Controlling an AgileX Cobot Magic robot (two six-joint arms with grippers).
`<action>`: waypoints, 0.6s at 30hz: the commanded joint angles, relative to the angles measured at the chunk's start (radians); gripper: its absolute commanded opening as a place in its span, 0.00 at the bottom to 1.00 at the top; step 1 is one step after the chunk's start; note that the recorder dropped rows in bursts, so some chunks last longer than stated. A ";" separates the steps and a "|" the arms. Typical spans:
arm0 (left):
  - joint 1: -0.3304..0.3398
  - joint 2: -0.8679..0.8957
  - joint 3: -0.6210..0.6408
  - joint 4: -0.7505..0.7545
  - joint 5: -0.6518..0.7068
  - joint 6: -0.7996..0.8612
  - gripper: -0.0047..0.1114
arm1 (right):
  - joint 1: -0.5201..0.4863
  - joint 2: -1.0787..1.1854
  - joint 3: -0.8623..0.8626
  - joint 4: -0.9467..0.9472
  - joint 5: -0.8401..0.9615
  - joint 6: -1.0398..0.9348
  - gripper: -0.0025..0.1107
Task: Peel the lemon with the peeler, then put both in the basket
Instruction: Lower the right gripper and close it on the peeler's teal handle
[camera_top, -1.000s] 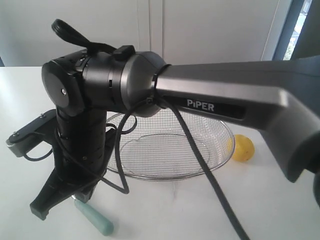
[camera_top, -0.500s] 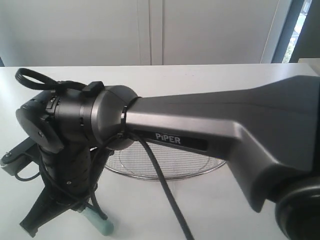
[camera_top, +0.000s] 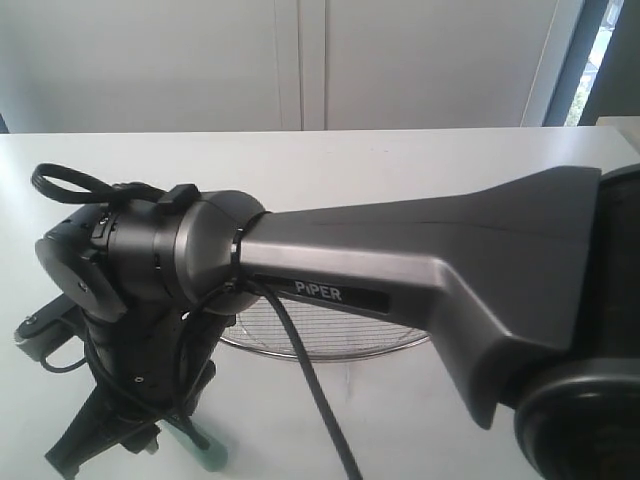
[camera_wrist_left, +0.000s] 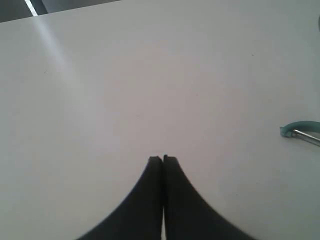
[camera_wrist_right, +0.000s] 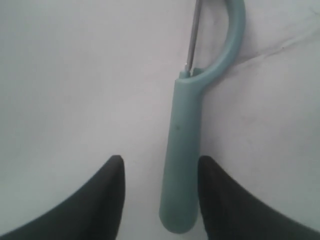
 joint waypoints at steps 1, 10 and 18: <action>-0.006 -0.004 0.004 0.002 0.004 0.003 0.04 | -0.001 -0.001 -0.002 -0.014 -0.024 0.000 0.44; -0.006 -0.004 0.004 0.002 0.004 0.003 0.04 | -0.001 0.004 -0.002 -0.014 -0.020 0.000 0.44; -0.006 -0.004 0.004 0.002 0.004 0.003 0.04 | -0.001 0.004 0.023 -0.031 -0.002 0.000 0.44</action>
